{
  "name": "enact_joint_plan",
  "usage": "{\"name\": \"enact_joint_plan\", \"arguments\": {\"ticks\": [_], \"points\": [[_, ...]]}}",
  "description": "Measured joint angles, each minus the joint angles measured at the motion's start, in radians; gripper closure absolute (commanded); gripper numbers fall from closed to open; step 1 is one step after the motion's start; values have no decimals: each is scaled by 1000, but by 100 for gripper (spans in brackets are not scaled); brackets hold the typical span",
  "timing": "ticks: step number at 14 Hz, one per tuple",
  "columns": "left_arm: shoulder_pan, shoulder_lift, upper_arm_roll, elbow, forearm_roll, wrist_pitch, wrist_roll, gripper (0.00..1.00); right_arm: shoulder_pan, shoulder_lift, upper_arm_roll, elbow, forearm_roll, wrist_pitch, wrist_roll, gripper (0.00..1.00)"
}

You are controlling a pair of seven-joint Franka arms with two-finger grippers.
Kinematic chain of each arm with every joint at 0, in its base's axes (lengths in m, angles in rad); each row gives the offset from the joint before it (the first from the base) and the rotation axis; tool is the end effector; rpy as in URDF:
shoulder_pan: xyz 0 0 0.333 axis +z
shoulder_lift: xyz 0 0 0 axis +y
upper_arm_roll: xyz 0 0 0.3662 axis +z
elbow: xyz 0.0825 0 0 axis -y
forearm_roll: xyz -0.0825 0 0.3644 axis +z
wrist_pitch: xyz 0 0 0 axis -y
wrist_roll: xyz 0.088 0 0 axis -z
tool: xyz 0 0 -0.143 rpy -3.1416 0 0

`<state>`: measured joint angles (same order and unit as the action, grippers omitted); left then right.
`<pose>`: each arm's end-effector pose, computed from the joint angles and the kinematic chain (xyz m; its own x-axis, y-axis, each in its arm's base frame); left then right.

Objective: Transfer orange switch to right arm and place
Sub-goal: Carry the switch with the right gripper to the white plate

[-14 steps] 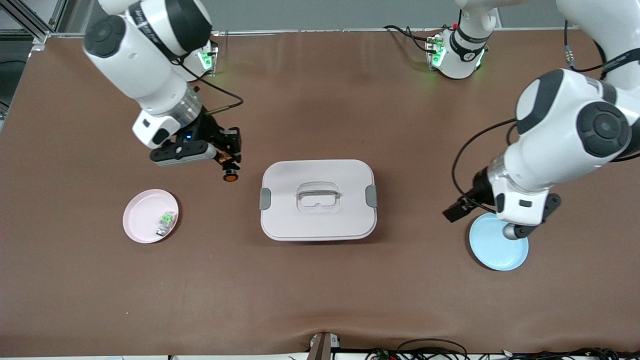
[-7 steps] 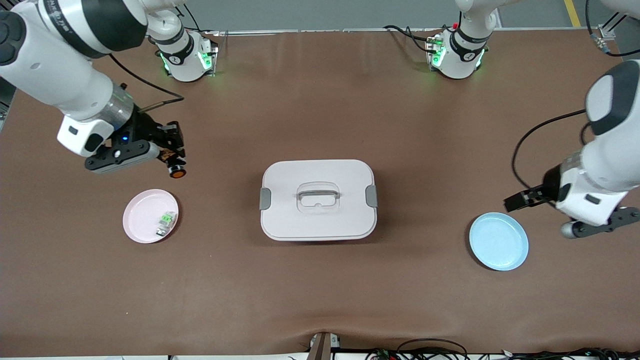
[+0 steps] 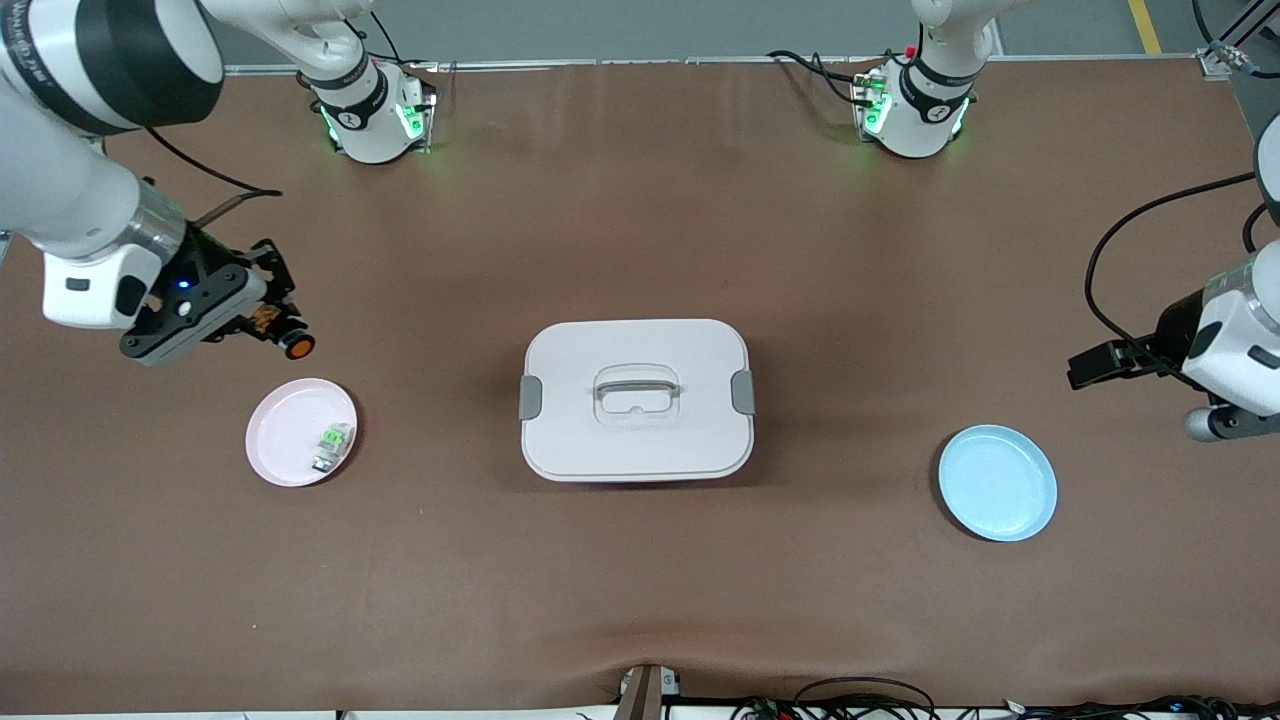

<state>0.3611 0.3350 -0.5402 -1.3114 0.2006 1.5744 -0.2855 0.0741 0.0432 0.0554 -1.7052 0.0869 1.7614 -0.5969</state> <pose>0.6382 -0.0270 0.5806 0.9919 0.1255 -0.0170 0.1248 -0.9915 -0.0369 0.5554 0.0826 0.5708 0.7580 0.6495 0.0595 0.6522 -0.7552 -0.0657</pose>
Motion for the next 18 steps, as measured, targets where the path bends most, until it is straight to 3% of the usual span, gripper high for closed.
{"name": "enact_joint_plan", "arguments": {"ticks": [4,6,9,11,14,18], "points": [[-2,-47,-1,-1,0,-41,14,0,-44,1,0,-1,-42,11,-239,100],[-33,-75,34,-9,-5,-51,45,0,-65,3,0,-3,-57,19,-361,100],[-206,-143,243,-56,-77,-55,96,0,-94,8,0,-25,-73,63,-516,100],[-271,-203,328,-124,-112,-35,108,0,-111,12,0,-62,-73,107,-593,100],[-276,-297,344,-248,-125,10,109,0,-132,16,1,-145,-74,196,-663,100],[-278,-377,344,-336,-159,20,117,0,-159,16,1,-254,-75,292,-727,100]]}}
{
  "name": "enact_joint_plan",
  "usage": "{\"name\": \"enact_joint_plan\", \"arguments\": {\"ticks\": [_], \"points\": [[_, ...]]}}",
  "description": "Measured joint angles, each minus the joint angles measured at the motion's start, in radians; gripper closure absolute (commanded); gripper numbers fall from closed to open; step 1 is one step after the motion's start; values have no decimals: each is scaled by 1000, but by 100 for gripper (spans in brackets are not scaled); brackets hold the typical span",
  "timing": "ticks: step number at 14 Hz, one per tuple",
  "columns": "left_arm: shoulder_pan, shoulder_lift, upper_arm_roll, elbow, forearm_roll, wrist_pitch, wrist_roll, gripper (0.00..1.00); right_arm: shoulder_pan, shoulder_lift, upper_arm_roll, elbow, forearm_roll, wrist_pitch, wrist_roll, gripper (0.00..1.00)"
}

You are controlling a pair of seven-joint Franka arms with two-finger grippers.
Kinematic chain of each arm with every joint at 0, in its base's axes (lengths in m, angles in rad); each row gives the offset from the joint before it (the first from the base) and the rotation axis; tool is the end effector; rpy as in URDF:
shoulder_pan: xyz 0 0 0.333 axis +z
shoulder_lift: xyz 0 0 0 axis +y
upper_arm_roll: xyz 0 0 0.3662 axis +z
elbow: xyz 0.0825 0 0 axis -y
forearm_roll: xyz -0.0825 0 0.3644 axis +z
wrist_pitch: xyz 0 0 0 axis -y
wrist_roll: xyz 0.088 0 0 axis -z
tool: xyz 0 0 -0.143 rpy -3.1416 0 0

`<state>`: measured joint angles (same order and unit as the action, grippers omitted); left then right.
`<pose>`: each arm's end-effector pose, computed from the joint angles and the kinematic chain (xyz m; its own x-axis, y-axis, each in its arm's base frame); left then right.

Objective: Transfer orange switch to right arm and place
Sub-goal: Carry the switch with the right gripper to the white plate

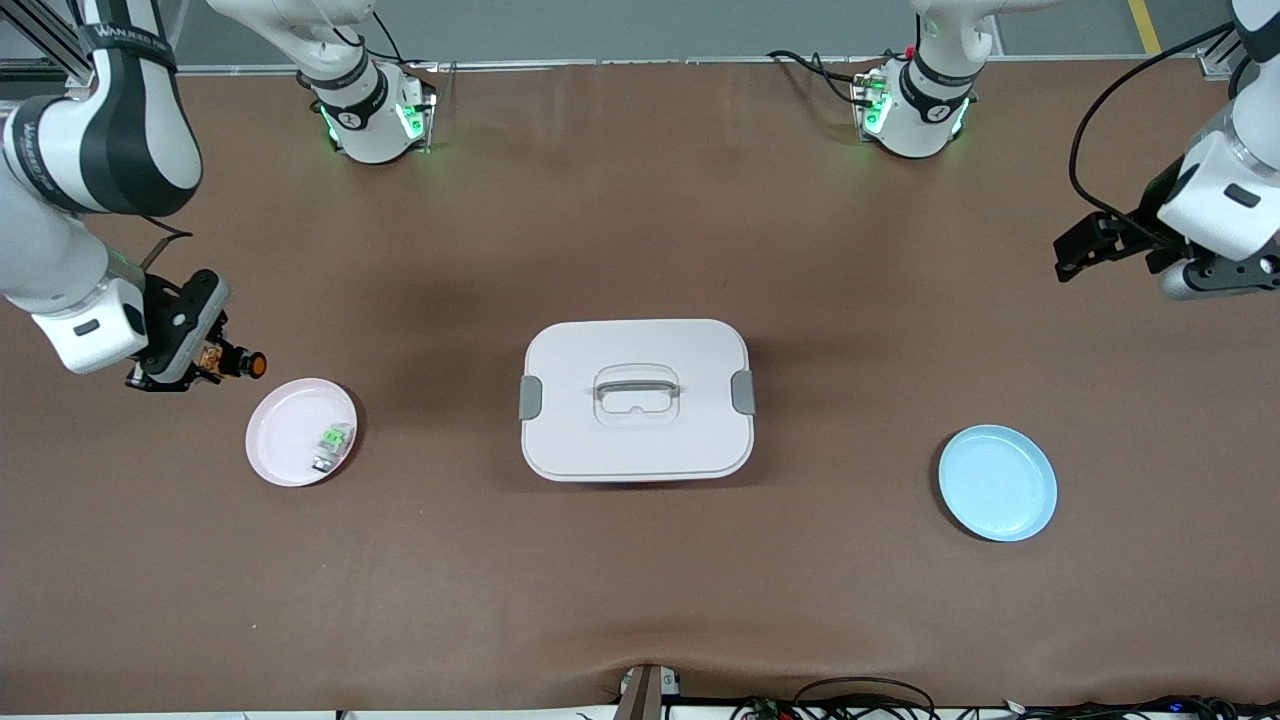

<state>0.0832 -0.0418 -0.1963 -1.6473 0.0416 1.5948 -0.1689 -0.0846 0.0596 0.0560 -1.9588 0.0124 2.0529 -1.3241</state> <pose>0.5179 -0.0553 0.6279 0.9985 0.0548 -0.0030 0.0546 -0.9972 -0.0509 0.5610 -0.0155 0.4705 0.2769 0.9606 0.0225 0.9603 -0.2775 0.0300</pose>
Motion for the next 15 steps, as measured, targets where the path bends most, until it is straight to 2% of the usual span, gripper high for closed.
{"name": "enact_joint_plan", "arguments": {"ticks": [4,8,15], "points": [[0,-45,4,-30,-2,4,67,0,-15,0,0,-67,0,51,-25,100],[1,-46,11,-32,-2,12,151,0,-24,0,0,-165,0,135,-36,100],[5,-46,14,-31,-48,14,120,0,-34,3,0,-305,-32,332,-39,100]]}}
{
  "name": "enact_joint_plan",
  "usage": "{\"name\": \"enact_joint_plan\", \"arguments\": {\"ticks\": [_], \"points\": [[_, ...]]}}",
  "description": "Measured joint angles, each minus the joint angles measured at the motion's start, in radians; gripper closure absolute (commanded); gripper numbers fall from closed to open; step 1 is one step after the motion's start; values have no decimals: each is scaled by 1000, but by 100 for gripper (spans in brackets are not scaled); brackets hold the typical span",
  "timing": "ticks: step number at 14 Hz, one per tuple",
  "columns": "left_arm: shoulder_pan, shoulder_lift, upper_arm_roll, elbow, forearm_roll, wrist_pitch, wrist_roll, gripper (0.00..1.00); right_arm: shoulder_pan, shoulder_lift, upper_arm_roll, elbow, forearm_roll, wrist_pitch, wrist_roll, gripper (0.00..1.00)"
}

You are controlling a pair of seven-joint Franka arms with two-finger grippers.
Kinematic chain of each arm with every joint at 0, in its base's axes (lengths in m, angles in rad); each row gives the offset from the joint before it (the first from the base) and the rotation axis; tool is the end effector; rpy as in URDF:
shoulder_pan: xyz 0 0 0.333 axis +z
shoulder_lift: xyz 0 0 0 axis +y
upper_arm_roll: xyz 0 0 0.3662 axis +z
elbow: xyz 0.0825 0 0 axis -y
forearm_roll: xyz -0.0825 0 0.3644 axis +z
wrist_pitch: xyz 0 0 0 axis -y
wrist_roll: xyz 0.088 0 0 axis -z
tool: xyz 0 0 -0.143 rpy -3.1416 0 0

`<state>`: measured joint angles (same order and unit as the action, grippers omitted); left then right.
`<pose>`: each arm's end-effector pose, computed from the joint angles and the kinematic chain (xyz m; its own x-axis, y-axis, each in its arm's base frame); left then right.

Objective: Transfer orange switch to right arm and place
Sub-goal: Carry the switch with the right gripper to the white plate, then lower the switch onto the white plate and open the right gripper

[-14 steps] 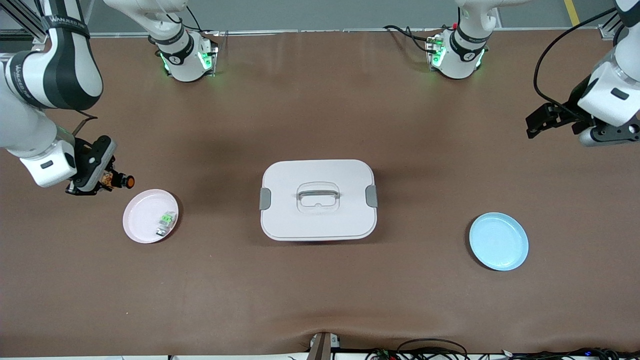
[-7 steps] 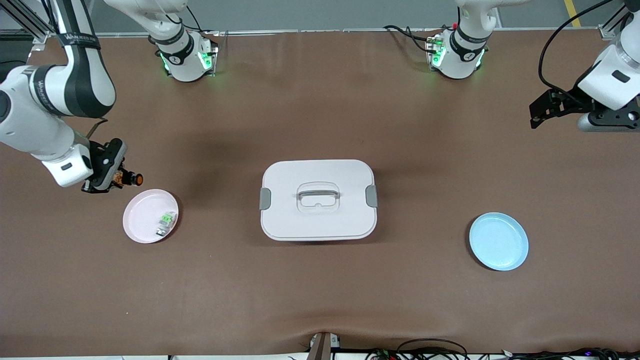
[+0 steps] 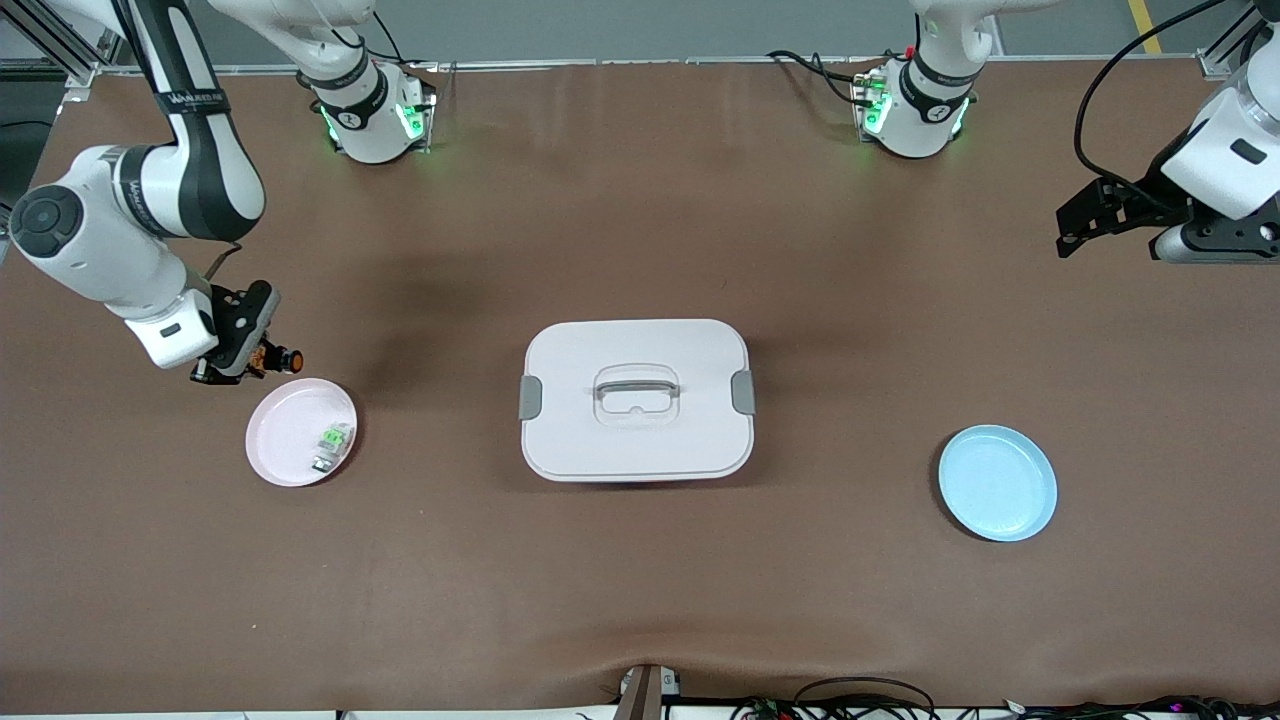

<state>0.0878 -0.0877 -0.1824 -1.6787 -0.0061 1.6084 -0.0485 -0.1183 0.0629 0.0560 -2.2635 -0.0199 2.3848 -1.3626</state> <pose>0.5042 -0.0532 0.6379 0.9988 -0.0454 0.0164 -0.0453 -0.9989 -0.0090 0.5223 -0.0334 0.3659 0.2538 0.9673 0.0013 0.9655 -0.2534 0.0594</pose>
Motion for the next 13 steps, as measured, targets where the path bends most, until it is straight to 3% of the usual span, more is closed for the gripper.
{"name": "enact_joint_plan", "arguments": {"ticks": [6,13], "points": [[1,1,0,-2,-18,-4,-6,0,-50,82,0,-24,-58,142,-4,100],[1,1,1,-3,-19,-4,-8,0,-74,202,0,17,-61,237,-22,100]]}}
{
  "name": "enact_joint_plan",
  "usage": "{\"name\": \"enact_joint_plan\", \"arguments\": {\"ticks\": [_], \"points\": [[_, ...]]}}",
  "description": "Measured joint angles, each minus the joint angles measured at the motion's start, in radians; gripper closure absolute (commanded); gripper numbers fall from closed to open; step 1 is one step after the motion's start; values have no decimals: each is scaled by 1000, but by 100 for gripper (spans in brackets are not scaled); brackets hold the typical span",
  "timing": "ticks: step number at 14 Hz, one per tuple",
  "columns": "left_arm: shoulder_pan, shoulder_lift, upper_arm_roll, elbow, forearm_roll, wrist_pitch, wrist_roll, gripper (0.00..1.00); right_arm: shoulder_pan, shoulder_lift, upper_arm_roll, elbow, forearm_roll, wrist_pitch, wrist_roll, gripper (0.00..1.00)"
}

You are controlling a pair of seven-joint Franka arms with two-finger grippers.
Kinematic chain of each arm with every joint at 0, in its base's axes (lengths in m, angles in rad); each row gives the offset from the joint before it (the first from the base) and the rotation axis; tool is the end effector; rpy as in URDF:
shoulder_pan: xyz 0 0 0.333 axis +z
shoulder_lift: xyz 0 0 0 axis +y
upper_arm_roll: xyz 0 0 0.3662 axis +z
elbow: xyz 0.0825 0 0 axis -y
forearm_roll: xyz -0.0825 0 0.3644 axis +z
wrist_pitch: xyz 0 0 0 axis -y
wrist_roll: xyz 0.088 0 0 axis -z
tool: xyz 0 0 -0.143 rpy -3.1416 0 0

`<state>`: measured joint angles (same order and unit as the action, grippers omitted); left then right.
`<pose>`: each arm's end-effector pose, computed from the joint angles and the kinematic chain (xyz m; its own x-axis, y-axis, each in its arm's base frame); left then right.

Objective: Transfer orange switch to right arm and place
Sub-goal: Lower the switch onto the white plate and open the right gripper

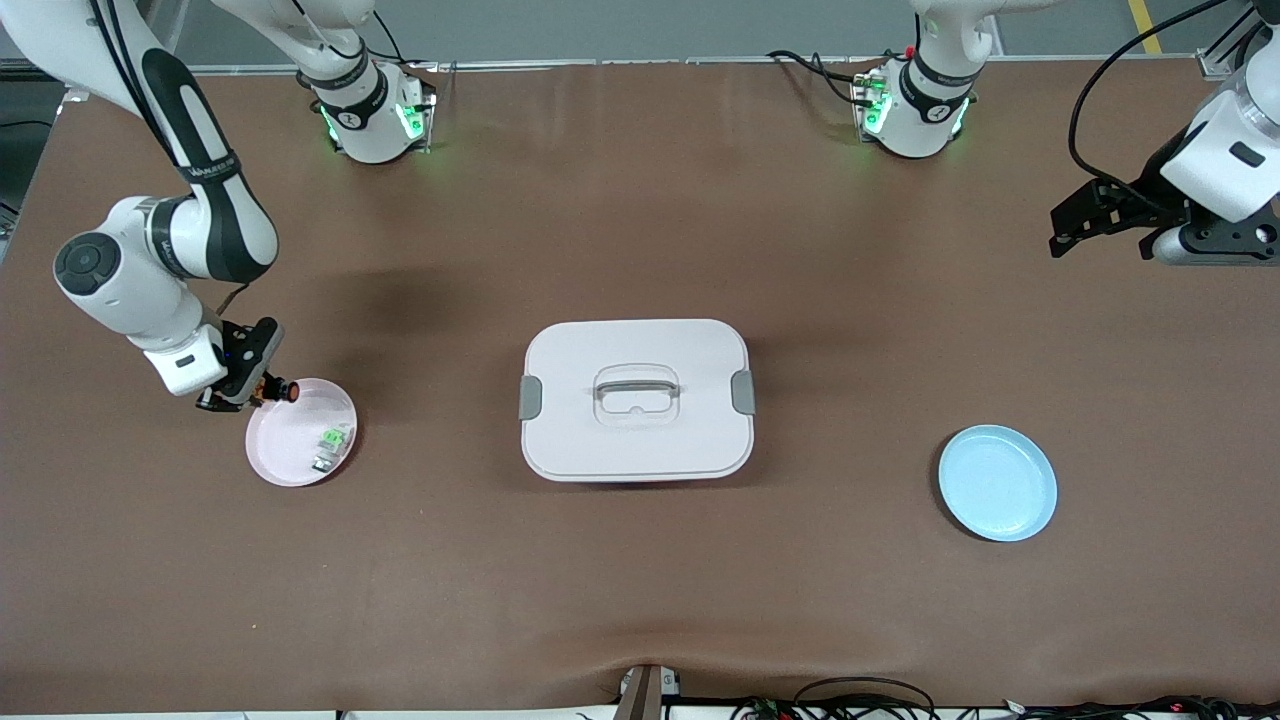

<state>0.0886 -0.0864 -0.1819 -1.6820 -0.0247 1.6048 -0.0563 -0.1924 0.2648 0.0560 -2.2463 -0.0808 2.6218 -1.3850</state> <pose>0.5037 -0.0550 0.6354 0.9993 -0.0356 0.0073 -0.0357 -0.9993 0.0095 0.5550 -0.0762 0.2870 0.2549 0.9669 -0.0121 0.9610 -0.2519 0.1144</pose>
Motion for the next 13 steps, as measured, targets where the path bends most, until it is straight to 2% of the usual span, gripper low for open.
{"name": "enact_joint_plan", "arguments": {"ticks": [8,13], "points": [[0,0,1,0,0,-4,0,0,-9,154,3,77,0,70,-17,100],[0,0,1,0,0,-7,0,0,-9,207,12,107,0,78,-17,100]]}}
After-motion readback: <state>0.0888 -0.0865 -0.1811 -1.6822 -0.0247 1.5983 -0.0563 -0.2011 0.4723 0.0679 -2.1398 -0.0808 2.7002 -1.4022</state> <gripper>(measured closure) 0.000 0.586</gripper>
